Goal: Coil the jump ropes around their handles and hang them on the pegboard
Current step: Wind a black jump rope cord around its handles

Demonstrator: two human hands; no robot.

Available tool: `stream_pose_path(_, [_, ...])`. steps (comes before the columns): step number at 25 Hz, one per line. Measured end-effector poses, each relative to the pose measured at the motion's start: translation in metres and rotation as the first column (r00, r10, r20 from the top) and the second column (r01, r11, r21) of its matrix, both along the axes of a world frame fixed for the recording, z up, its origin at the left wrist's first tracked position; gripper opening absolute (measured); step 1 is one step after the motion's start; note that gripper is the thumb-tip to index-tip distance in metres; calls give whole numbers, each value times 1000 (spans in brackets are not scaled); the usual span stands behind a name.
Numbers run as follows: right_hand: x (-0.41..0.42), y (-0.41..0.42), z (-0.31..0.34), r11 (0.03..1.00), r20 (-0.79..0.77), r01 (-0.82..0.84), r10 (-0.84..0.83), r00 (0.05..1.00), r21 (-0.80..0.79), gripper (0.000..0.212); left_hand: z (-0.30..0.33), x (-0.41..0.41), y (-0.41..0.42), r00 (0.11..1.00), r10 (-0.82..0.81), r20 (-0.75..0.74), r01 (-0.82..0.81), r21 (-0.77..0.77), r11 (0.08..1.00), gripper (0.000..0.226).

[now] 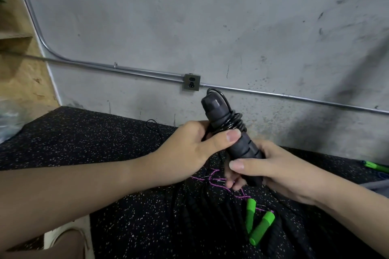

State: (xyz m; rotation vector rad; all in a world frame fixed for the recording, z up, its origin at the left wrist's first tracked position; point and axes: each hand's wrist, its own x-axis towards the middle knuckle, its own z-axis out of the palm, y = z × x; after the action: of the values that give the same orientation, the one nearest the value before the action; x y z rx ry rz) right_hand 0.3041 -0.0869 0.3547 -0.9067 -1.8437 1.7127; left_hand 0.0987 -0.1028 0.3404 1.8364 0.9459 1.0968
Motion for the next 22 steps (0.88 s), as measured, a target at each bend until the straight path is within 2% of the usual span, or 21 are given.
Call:
stream_pose_path(1, [-1,-2,-2,990,-66,-40,31,997,-135,26,-2,-1,1,1000,0,6,0,7,1000,47])
stream_pose_path(2, [-4,-5,-4,981,-87,-56,40,995,-186,24,-3,-1,1,1000,12,7,-12,9,1000,49])
stream_pose_path(3, [-6,-6,-5,984,-73,-37,25,997,-172,22,-7,-1,2,999,38,-5,-38,18,999,51])
stream_pose_path(5, [-11,-5,-5,993,-18,96,-97,995,-73,23,-9,2,2,985,158,-75,-158,14,987,64])
stream_pose_path(7, [-11,2,-5,957,-7,288,-289,957,-10,26,-9,6,2,934,315,-167,-326,-39,945,74])
stream_pose_path(9, [-11,10,-8,928,-16,369,-369,929,40,28,-9,9,3,892,400,-211,-416,-38,908,62])
stream_pose_path(14, [-12,20,-19,889,9,405,-416,909,214,27,-6,9,7,887,405,-222,-408,34,912,51])
stream_pose_path(17, [-15,19,-29,877,-76,410,-404,912,251,30,-9,15,3,890,401,-220,-405,27,914,49])
stream_pose_path(19, [-18,16,-37,823,-61,422,-433,899,380,30,-14,15,4,884,417,-212,-421,25,907,54])
stream_pose_path(22, [-21,9,-40,737,54,400,-507,860,545,29,-17,9,7,881,426,-208,-429,31,903,69])
